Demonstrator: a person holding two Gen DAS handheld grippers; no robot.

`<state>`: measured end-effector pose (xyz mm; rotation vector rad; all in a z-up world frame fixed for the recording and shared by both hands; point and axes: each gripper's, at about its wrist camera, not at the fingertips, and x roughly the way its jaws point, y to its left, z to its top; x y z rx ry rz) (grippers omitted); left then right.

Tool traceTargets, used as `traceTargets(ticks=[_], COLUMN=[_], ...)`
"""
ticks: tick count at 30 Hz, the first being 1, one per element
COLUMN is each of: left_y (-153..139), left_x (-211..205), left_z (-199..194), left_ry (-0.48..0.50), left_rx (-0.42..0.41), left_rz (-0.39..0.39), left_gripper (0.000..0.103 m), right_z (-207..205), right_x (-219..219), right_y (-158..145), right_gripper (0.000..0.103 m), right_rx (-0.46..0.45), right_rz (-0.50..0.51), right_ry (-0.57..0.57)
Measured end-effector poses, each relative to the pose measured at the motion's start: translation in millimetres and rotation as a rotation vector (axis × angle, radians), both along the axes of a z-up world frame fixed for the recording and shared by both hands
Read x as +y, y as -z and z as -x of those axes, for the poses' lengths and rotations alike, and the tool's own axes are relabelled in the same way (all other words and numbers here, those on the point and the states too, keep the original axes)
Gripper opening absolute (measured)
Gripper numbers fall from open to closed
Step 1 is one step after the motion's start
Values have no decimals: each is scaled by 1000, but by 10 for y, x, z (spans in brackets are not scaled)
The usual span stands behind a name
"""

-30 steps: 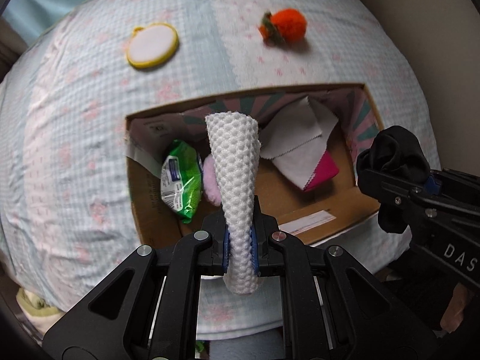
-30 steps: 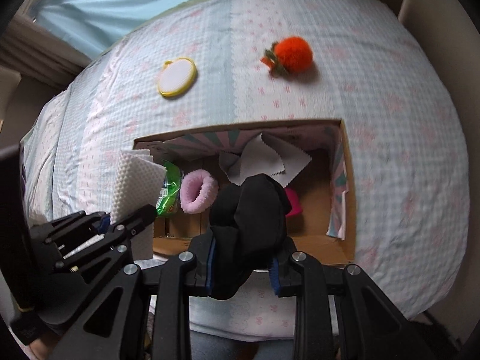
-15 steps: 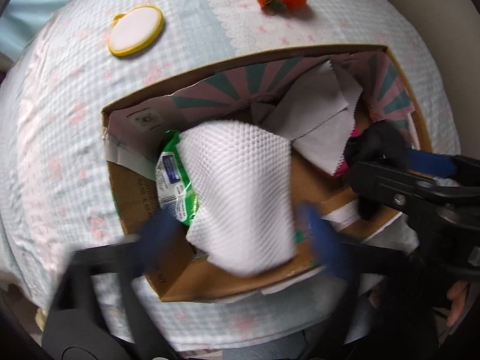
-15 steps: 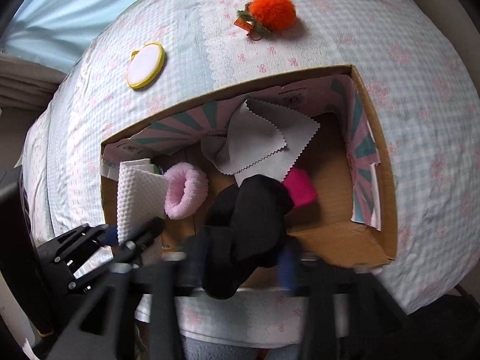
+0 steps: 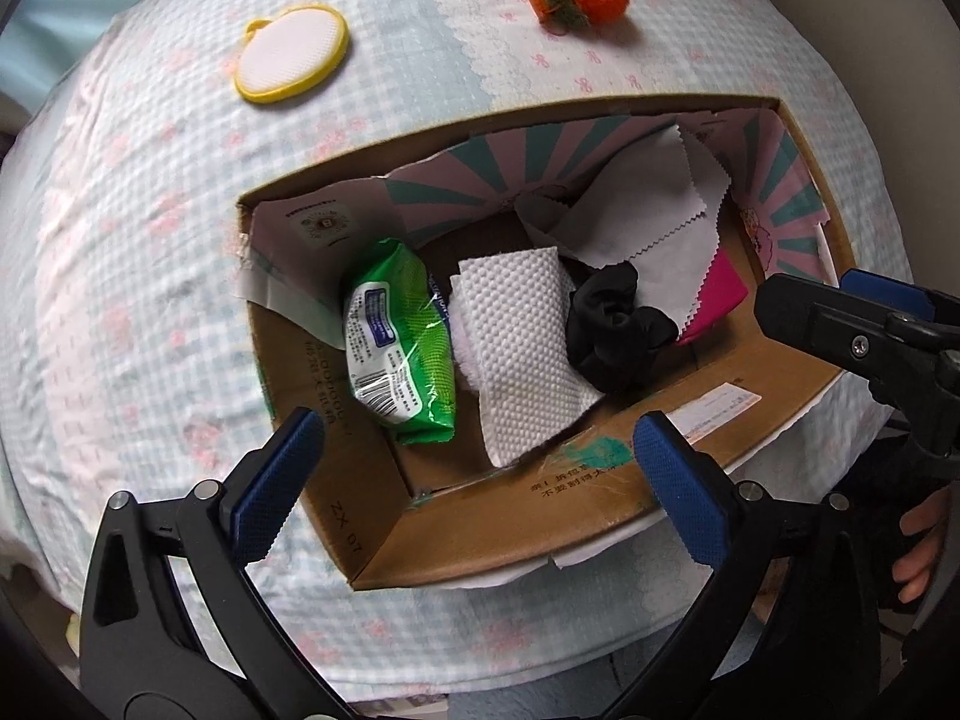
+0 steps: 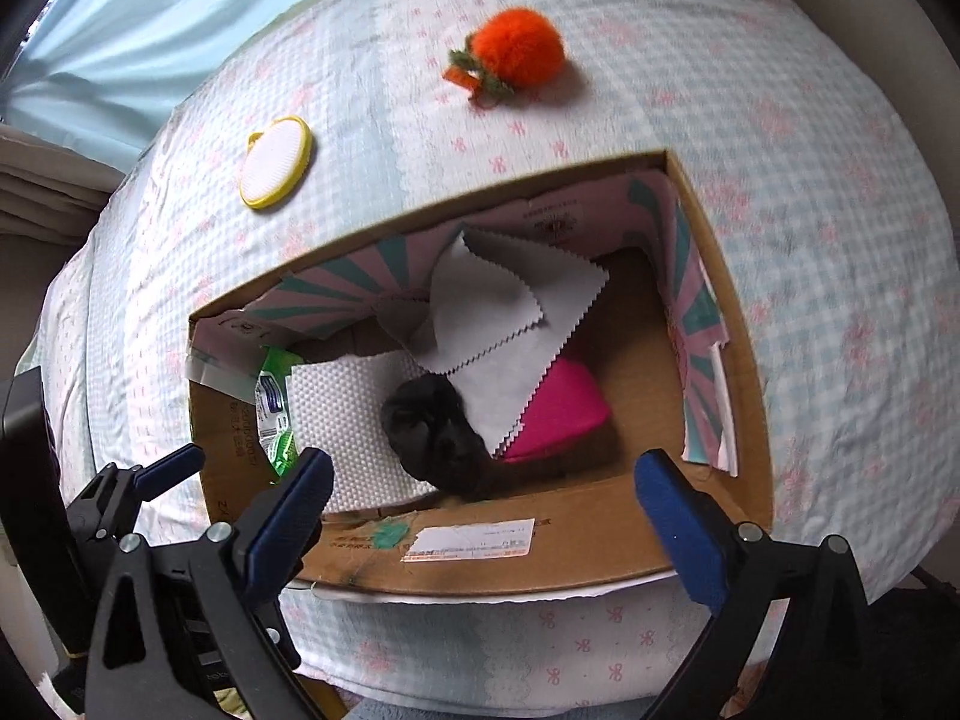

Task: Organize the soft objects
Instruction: 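Lift both tools away from the box toward the sponge and pompom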

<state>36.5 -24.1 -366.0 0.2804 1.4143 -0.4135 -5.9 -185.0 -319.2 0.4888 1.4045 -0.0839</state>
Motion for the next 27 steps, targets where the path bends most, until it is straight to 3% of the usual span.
traceTargets(ticks=[8, 27], left_y=[-387, -1589], left_x=[51, 438], left_z=[18, 244], left_ry=[-32, -165], left_rx=[-39, -235], left_rz=[24, 92], left_gripper=[103, 103], right_z=[-19, 154], right_x=[70, 262], right_y=[-316, -1479], right_gripper=[100, 100], right_rx=[-42, -242], right_rz=[54, 205], right_ry=[-31, -97])
